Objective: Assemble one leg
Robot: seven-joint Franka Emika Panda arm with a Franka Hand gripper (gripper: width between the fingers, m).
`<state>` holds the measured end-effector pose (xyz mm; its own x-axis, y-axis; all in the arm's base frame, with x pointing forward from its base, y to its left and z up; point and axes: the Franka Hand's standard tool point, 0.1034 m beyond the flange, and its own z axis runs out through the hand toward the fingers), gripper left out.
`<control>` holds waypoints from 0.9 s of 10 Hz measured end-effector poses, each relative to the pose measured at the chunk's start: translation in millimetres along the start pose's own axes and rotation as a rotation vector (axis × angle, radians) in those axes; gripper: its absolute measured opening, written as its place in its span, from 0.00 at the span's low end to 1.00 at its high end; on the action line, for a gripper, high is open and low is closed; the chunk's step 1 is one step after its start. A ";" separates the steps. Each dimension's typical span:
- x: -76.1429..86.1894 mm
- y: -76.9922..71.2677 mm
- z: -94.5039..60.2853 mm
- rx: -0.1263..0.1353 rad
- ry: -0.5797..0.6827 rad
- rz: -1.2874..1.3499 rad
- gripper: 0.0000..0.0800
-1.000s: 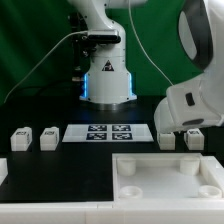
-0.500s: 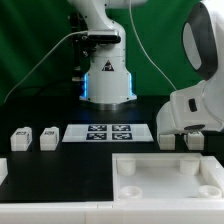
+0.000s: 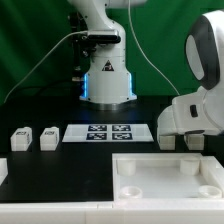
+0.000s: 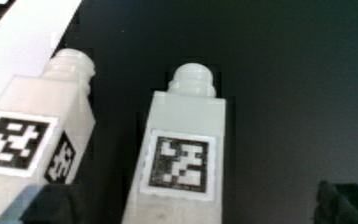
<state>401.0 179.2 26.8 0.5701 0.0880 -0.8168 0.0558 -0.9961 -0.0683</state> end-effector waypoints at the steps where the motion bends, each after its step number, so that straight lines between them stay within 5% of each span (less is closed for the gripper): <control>1: 0.0 0.1 0.0 0.000 0.000 0.000 0.81; 4: -0.2 0.3 1.2 0.000 -0.002 0.000 0.81; 9: -0.6 3.0 32.1 0.010 -0.065 0.055 0.81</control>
Offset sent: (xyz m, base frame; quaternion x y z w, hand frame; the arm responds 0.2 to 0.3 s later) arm 0.0000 0.0000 0.0000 0.0000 0.0000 0.0000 1.0000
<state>374.5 176.0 8.7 0.5178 0.0327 -0.8549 0.0177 -0.9995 -0.0275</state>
